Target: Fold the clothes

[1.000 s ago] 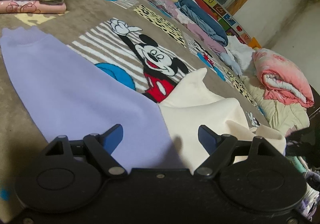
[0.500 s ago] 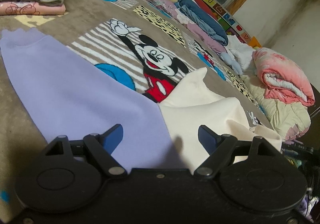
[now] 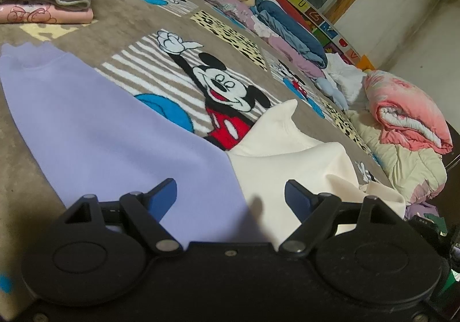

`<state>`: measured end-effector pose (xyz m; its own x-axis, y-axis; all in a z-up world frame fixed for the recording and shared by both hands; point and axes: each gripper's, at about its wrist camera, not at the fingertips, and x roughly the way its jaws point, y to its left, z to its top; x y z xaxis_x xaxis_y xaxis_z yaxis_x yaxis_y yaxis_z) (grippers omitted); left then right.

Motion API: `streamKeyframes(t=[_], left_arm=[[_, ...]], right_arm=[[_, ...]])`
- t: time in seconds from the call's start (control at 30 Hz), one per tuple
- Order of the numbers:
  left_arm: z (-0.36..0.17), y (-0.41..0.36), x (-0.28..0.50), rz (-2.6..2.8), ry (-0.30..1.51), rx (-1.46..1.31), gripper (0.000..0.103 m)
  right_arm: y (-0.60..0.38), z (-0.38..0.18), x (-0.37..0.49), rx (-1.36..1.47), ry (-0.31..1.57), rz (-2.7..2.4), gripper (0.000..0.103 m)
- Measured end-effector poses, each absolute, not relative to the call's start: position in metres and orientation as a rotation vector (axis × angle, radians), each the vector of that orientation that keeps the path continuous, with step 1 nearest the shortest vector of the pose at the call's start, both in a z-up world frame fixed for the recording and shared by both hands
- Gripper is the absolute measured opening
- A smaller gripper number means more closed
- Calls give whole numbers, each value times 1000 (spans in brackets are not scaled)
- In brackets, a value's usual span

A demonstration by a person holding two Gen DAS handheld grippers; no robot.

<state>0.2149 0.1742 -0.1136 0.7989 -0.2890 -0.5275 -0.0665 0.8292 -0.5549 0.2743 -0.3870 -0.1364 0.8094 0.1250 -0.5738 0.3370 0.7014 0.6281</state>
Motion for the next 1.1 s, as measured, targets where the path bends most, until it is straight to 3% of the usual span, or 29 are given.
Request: streamKeyframes(t=[0.07,0.6,1.1], left_arm=[[-114,174,215,-129,642,-591,82],[-111,174,213,-124,640,-588,82],[-111,170,214,-129,627,-567,82]], right_arm=[[-384,-138,278,826,609,-126,12],[-446,-52,222,745,482,-138,11],[-477,-120,184,815,571,-257,11]])
